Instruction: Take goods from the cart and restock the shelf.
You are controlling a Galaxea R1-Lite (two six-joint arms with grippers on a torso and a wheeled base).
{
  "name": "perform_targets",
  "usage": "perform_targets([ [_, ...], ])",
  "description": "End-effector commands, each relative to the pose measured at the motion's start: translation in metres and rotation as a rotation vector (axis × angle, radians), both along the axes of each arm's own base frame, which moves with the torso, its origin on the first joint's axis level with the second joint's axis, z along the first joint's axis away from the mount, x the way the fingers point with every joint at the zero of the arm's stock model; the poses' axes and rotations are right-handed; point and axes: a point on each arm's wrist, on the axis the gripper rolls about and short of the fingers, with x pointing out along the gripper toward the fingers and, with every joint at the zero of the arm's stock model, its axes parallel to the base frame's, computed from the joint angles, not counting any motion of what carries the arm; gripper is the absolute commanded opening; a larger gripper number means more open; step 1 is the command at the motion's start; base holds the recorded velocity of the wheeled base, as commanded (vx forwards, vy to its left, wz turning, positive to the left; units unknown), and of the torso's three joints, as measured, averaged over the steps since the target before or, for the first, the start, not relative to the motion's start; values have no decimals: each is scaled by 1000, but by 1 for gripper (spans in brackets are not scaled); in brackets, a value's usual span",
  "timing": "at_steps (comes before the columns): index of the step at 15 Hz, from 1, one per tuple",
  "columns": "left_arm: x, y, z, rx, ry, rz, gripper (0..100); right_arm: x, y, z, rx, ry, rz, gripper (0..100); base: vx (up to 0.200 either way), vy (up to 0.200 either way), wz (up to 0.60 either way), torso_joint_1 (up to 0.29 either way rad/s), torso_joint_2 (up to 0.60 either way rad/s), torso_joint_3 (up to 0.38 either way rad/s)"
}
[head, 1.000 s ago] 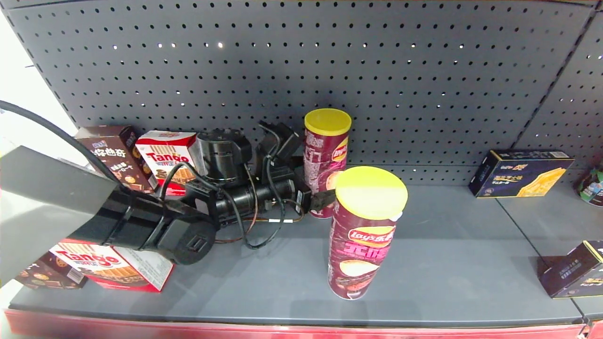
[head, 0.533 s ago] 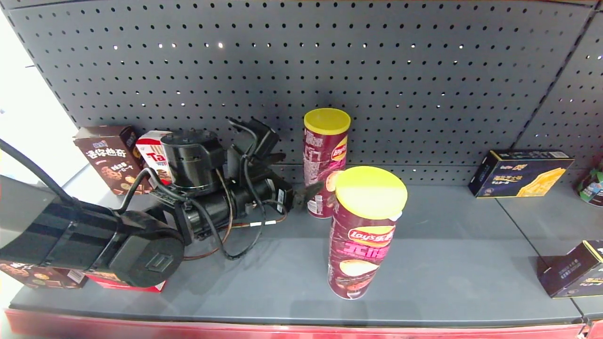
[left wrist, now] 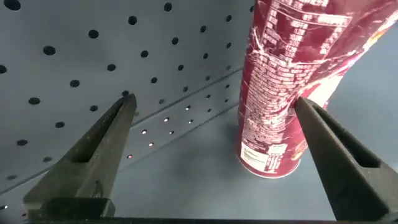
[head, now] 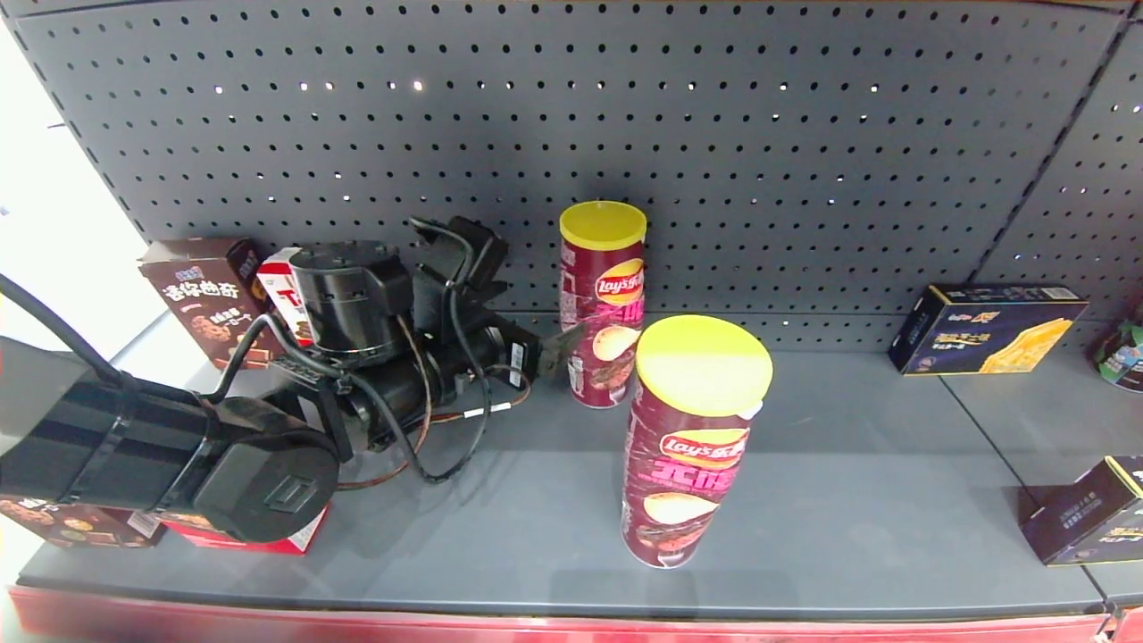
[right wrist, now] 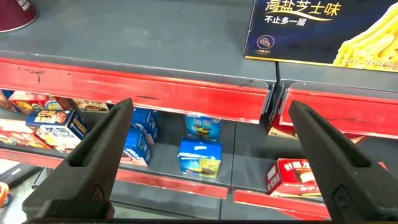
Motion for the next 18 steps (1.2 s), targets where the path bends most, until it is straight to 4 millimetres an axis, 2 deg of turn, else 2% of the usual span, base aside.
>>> perform_targets([
  [1, 0, 1, 1, -1, -2, 18, 100, 0, 0, 0, -1, 1, -1, 100, 0, 0, 0, 0, 0, 0],
  [10, 7, 10, 2, -15, -3, 126, 100, 0, 0, 0, 0, 1, 1, 100, 0, 0, 0, 0, 0, 0],
  [18, 12, 15, -4, 17, 8, 188, 100, 0, 0, 0, 0, 1, 1, 100, 0, 0, 0, 0, 0, 0],
])
